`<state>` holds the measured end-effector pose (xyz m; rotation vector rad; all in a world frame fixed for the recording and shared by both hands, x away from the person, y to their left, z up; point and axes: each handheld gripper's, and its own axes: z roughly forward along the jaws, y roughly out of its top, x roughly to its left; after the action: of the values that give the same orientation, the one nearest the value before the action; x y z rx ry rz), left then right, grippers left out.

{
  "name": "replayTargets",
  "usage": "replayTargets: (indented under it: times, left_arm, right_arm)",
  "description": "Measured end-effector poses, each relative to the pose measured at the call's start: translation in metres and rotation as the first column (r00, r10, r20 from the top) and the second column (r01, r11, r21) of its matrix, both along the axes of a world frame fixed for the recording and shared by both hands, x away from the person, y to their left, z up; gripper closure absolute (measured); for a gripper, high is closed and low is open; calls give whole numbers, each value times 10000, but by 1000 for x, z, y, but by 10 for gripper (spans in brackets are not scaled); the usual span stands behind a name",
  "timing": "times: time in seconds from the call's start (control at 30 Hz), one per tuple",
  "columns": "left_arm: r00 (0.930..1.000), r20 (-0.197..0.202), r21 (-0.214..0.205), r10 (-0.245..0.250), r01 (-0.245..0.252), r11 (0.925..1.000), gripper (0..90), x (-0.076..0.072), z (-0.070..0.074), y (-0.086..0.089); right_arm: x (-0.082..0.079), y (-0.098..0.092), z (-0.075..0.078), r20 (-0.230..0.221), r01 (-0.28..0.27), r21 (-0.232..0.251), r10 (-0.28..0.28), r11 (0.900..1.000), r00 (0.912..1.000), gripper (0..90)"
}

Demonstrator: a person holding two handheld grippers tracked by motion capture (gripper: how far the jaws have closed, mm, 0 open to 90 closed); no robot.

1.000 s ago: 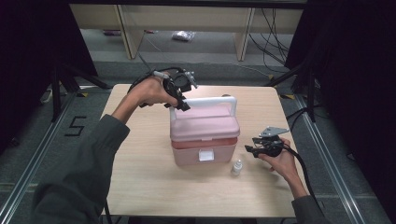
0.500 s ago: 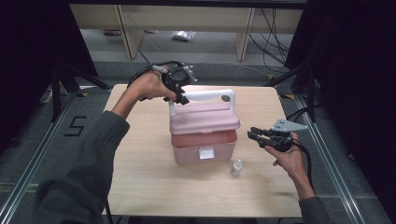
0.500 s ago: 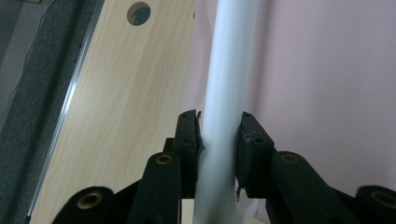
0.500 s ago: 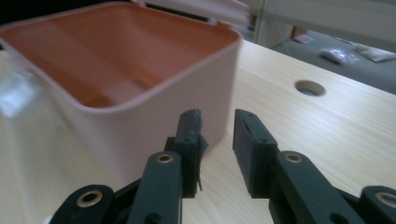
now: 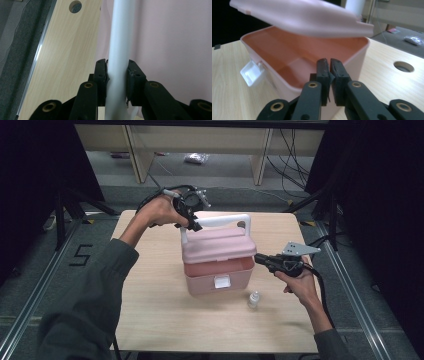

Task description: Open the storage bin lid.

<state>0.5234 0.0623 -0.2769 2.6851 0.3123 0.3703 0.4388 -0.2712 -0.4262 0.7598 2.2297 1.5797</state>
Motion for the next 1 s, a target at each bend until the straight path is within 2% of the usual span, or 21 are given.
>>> replayTargets:
  times: [0.03,0.1,0.17,0.27,0.33,0.4,0.47,0.5,0.53,0.57,0.6,0.63,0.67,0.7,0.73,0.77,0.8,0.83,0.87,0.97,1.0]
  left_arm:
    - [10000,-19,-8,4,-4,10000,730,0,0,0]
    - [10000,-78,-55,50,-51,10000,730,-1,-1,1]
    - [9999,-112,-61,-13,13,10000,729,-1,-1,1]
    - [9999,-34,-106,114,-114,9999,703,-1,-2,2]
    - [9992,-48,-373,402,-403,9985,625,-2,-1,5]
    - [9985,36,-535,555,-552,9970,546,-3,1,8]
    - [9960,191,-1054,872,-848,9908,506,-7,5,14]
    - [9931,315,-1319,1127,-1077,9854,455,-10,7,18]
    - [9906,256,-1582,1343,-1286,9790,414,-13,9,22]
    - [9900,227,-1825,1395,-1331,9741,392,-17,11,26]
    - [9899,268,-1960,1391,-1313,9718,382,-20,12,29]
    - [9896,304,-2070,1407,-1315,9695,338,-24,14,33]
    - [9879,366,-2143,1508,-1396,9667,338,-27,15,36]
    - [9831,495,-2299,1762,-1605,9599,320,-32,16,41]
    - [9800,532,-2313,1917,-1747,9571,313,-35,18,46]
    - [9725,674,-2361,2230,-2016,9506,300,-40,18,53]
    - [9725,674,-2361,2230,-2016,9506,288,-40,18,53]
    - [9673,783,-2483,2413,-2155,9444,284,-44,19,59]
    - [9655,775,-2619,2487,-2210,9394,284,-47,19,62]
    - [9535,835,-3208,2895,-2493,9138,274,-59,17,74]
    - [9504,842,-3377,2996,-2556,9059,269,-65,13,79]
  right_arm:
    - [3,6,1,141,29,236,-32,9997,9999,878]
    - [5,7,2,121,-100,196,98,9998,9999,883]
    - [9,12,6,399,-300,197,292,9994,9988,891]
    - [9,14,7,291,-307,174,302,9994,9991,894]
    - [11,13,8,506,-390,9,389,9992,9980,899]
    - [12,14,7,535,-344,282,329,9990,9980,899]
    - [13,13,8,446,-487,247,475,9985,9979,899]
    - [12,13,9,361,-418,281,408,9987,9985,899]
    - [13,14,10,530,-342,454,318,9984,9981,899]
    - [14,13,11,580,-556,413,532,9976,9969,899]
    - [13,14,12,481,-513,469,490,9976,9976,899]
    - [13,14,14,612,-578,515,546,9970,9966,899]
    - [13,14,14,612,-578,515,546,9970,9966,899]
    - [14,14,16,706,-523,387,495,9979,9963,899]
    - [15,15,17,830,-502,440,465,9978,9955,899]
    - [14,16,18,842,-449,467,409,9979,9956,899]
    - [14,16,18,842,-449,467,409,9979,9956,899]
    - [15,15,19,867,-520,335,489,9981,9950,899]
    - [15,15,19,867,-520,335,489,9981,9950,899]
    - [15,16,20,789,-426,501,386,9978,9961,899]
    - [16,17,19,920,-547,658,485,9963,9946,899]
